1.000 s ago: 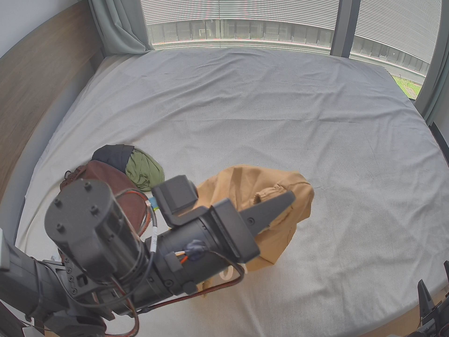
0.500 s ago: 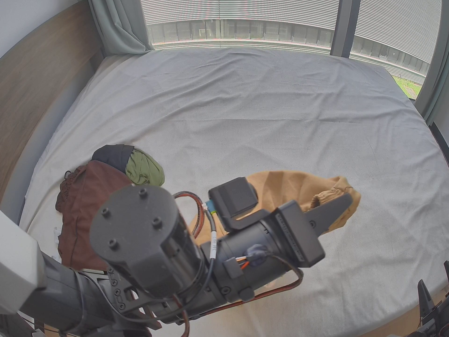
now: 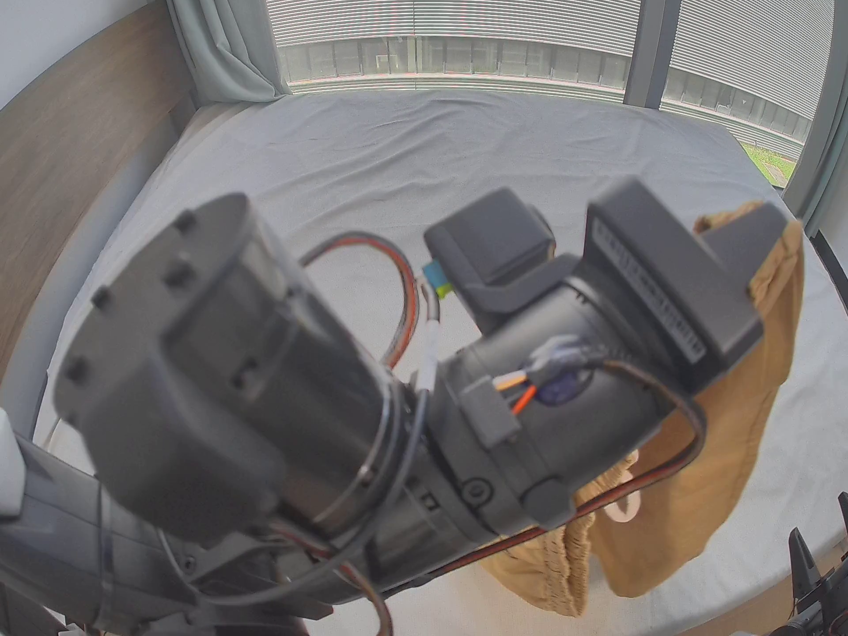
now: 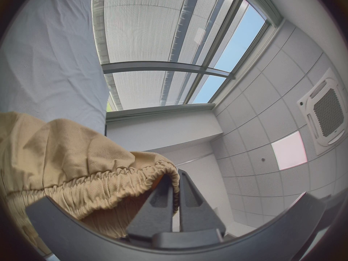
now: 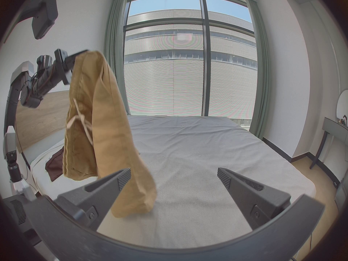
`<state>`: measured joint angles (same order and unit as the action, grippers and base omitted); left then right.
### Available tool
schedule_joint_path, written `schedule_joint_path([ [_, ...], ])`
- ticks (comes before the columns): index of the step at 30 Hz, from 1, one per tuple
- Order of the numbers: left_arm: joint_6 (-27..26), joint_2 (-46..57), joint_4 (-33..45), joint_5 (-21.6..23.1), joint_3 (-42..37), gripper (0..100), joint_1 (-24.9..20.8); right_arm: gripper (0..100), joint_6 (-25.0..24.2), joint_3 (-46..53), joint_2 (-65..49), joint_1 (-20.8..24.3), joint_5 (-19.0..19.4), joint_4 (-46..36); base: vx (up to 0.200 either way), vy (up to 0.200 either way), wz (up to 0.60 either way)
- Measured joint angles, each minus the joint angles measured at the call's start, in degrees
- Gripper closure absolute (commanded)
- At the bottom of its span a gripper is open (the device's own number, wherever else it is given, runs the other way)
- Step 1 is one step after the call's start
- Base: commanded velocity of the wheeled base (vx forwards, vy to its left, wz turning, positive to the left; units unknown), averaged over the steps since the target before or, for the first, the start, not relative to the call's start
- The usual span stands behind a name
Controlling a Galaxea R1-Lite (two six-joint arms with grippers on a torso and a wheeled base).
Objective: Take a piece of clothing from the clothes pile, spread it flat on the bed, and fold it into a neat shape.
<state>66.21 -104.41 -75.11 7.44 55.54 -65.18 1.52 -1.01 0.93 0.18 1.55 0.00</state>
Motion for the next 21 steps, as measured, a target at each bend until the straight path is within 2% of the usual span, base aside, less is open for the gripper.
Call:
schedule_joint_path([
  [5, 1.1, 1.4, -1.7, -0.5, 1.6, 100, -0.7, 0, 0.0, 0.0, 0.0, 0.0, 0.0, 0.0, 0.0, 0.0, 0.0],
  [10, 0.6, 1.7, -1.0, -0.7, -0.7, 100, 1.4, 0, -0.2, 0.0, 0.0, 0.0, 0.0, 0.0, 0.0, 0.0, 0.0],
  [15, -3.3, 1.3, -1.2, 0.6, -8.2, 100, 6.4, 0, -0.3, 0.0, 0.0, 0.0, 0.0, 0.0, 0.0, 0.0, 0.0],
  [21, -7.5, -0.2, -6.9, 3.2, -16.7, 100, 12.5, 0, -0.3, 0.0, 0.0, 0.0, 0.0, 0.0, 0.0, 0.0, 0.0],
])
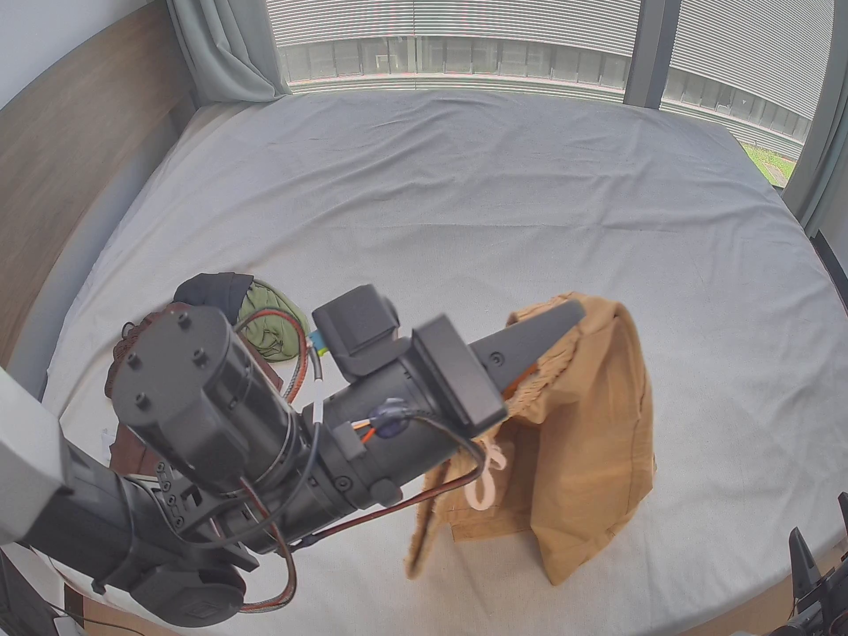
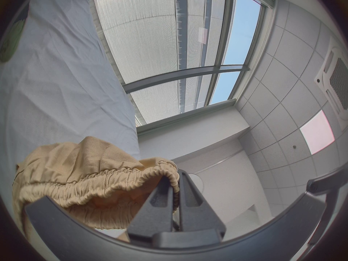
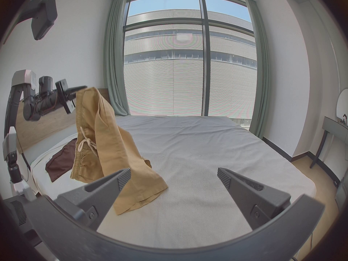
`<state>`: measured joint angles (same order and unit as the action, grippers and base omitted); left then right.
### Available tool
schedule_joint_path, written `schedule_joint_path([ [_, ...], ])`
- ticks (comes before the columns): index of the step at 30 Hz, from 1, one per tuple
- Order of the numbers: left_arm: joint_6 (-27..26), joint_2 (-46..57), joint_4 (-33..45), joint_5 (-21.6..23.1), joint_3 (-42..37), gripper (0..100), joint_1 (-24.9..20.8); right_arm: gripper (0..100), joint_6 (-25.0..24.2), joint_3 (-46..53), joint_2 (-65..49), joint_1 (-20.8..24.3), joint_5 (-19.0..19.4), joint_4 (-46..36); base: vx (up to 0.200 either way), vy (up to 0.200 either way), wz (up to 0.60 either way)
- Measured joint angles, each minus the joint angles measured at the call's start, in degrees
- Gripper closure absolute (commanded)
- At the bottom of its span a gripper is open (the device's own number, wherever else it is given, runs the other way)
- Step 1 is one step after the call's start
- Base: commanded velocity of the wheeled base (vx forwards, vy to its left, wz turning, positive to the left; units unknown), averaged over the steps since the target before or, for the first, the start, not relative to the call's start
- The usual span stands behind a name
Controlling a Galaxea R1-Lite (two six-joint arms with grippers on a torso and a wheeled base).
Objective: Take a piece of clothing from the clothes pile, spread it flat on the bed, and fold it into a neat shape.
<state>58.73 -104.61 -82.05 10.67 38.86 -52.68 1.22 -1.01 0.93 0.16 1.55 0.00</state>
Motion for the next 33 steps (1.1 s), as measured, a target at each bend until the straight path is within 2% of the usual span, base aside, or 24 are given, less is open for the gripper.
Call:
schedule_joint_path([
  [6, -4.8, -3.9, -6.2, 0.7, -5.1, 100, 4.5, 0, 0.0, 0.0, 0.0, 0.0, 0.0, 0.0, 0.0, 0.0, 0.0],
  [23, -6.0, -7.2, -6.8, 0.9, -9.9, 100, 13.5, 0, 0.0, 0.0, 0.0, 0.0, 0.0, 0.0, 0.0, 0.0, 0.0],
  [33, -12.7, -7.2, -6.9, 3.7, -12.8, 100, 21.0, 0, 0.0, 0.0, 0.0, 0.0, 0.0, 0.0, 0.0, 0.0, 0.0],
])
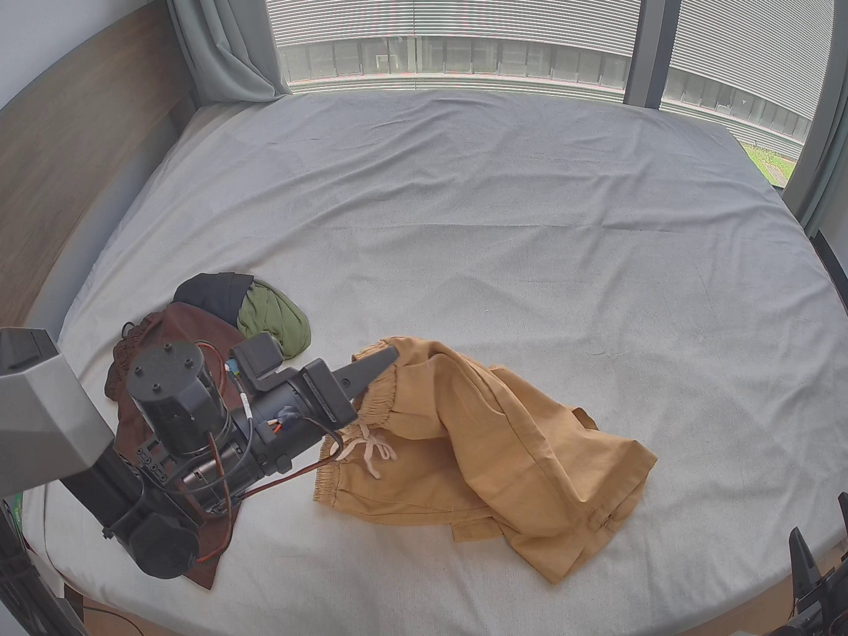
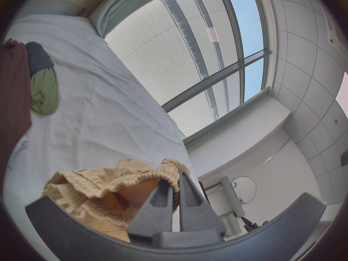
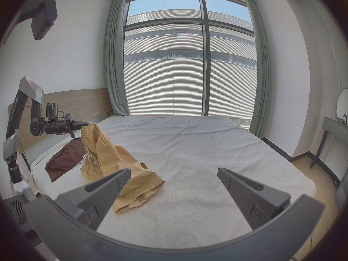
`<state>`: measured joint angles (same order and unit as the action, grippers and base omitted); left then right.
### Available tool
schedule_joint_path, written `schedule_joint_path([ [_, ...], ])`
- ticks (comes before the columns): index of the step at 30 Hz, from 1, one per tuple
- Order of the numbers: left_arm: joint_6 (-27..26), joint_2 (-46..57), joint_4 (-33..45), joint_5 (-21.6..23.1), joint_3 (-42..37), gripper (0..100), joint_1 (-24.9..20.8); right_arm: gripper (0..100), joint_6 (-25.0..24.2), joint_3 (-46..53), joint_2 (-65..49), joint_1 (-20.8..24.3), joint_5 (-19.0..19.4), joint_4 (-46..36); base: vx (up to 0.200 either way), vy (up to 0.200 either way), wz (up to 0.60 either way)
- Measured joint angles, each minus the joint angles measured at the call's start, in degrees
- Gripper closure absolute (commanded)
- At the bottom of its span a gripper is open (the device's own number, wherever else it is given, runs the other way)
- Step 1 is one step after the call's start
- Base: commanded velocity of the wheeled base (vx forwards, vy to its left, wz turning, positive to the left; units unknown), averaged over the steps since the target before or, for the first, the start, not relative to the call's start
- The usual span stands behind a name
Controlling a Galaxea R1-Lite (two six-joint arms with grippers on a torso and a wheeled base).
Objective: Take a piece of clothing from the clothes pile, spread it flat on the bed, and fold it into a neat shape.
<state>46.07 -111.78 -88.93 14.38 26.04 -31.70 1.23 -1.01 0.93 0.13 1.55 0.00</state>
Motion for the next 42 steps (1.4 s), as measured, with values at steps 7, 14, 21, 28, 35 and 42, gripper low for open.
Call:
schedule_joint_path([
  [7, -1.3, 0.0, 0.0, 1.7, -0.8, 100, 6.6, 0, 0.0, 0.0, 0.0, 0.0, 0.0, 0.0, 0.0, 0.0, 0.0],
  [14, -1.8, -1.2, -0.1, 3.1, -1.2, 100, 10.8, 0, -0.1, 0.0, 0.0, 0.0, 0.0, 0.0, 0.0, 0.0, 0.0],
  [21, -5.8, -3.8, 0.0, 3.2, -0.1, 100, 12.9, 0, -0.3, 0.0, 0.0, 0.0, -0.1, 0.0, 0.0, 0.0, 0.0],
  [28, -6.6, -5.7, 0.0, 3.2, 2.6, 100, 15.1, 0, -0.1, 0.0, 0.0, 0.1, -0.1, 0.0, 0.0, 0.0, 0.0],
  [35, -6.7, -7.4, 0.0, 3.2, 3.4, 100, 15.3, 0, 0.3, 0.0, 0.0, 0.0, 0.0, 0.0, 0.0, 0.0, 0.0],
  [42, -6.7, -8.0, 0.0, 3.1, 3.8, 100, 15.4, 0, 0.5, 0.0, 0.0, 0.0, 0.3, 0.0, 0.0, 0.0, 0.0],
])
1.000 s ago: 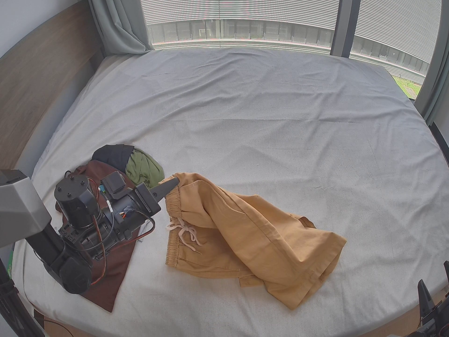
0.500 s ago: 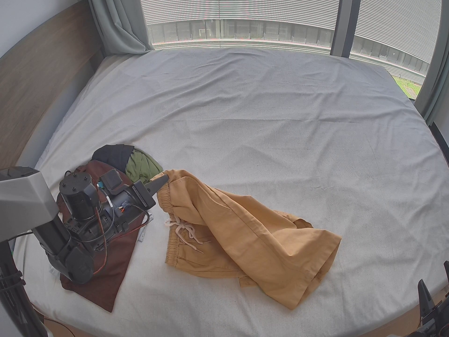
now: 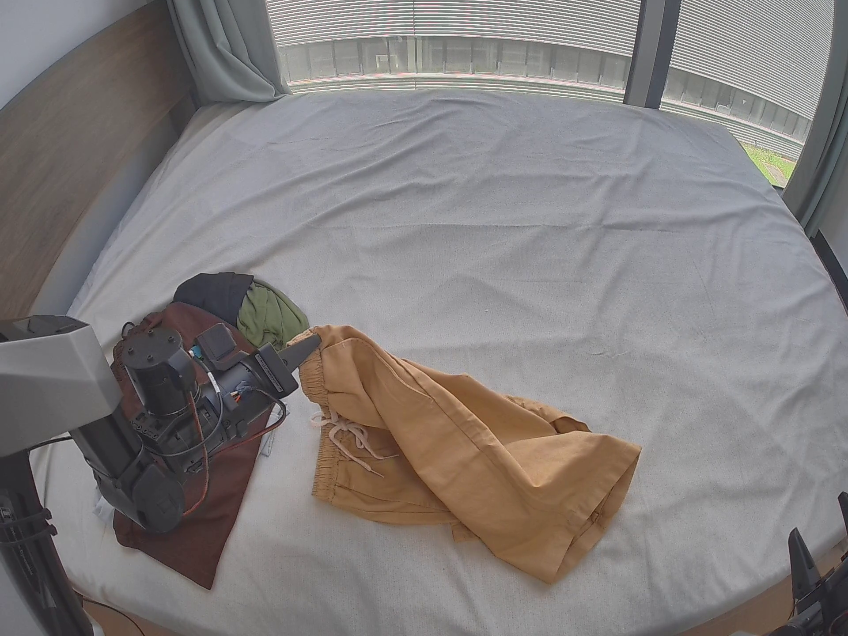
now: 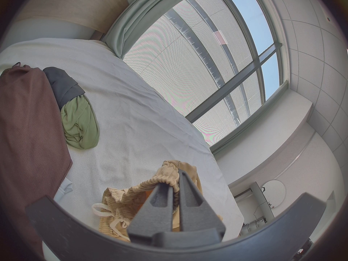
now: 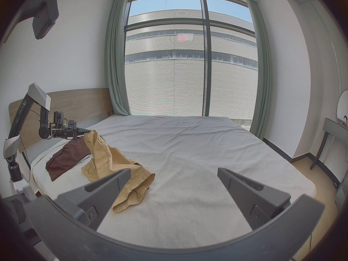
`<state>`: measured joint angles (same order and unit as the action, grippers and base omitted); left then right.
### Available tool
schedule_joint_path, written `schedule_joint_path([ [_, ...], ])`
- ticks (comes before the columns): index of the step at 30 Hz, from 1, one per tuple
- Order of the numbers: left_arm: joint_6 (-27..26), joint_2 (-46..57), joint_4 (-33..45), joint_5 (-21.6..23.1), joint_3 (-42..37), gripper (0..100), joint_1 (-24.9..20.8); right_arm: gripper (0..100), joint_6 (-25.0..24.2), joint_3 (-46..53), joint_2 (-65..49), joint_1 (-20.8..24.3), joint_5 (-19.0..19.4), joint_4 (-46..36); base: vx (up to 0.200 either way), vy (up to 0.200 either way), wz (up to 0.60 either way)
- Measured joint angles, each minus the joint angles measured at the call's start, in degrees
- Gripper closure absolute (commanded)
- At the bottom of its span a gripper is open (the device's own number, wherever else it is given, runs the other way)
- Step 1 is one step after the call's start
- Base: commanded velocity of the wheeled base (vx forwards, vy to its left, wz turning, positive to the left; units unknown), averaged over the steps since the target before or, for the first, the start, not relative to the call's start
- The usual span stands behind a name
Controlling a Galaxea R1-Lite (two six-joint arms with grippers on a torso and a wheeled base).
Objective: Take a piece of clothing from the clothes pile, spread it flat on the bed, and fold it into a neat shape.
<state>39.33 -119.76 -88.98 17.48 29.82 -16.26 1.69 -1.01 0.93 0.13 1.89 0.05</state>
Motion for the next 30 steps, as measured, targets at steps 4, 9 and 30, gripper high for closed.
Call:
schedule_joint_path([
  [4, 0.0, 0.0, 0.0, 0.0, 0.0, 100, 0.0, 0, 0.2, 0.0, 0.0, -0.1, 0.0, 0.8, 0.0, 0.0, 0.0],
  [9, 0.0, 0.2, 0.0, 0.0, -0.1, 100, 0.0, 0, 0.8, -1.4, 0.2, -0.2, 0.3, 5.1, 0.0, 0.0, 0.0],
  [30, 0.1, 0.3, 0.0, -0.1, -0.4, 100, -0.1, 0, -2.2, -11.1, 23.3, 2.4, 6.4, 7.4, 0.0, 0.0, 0.0],
])
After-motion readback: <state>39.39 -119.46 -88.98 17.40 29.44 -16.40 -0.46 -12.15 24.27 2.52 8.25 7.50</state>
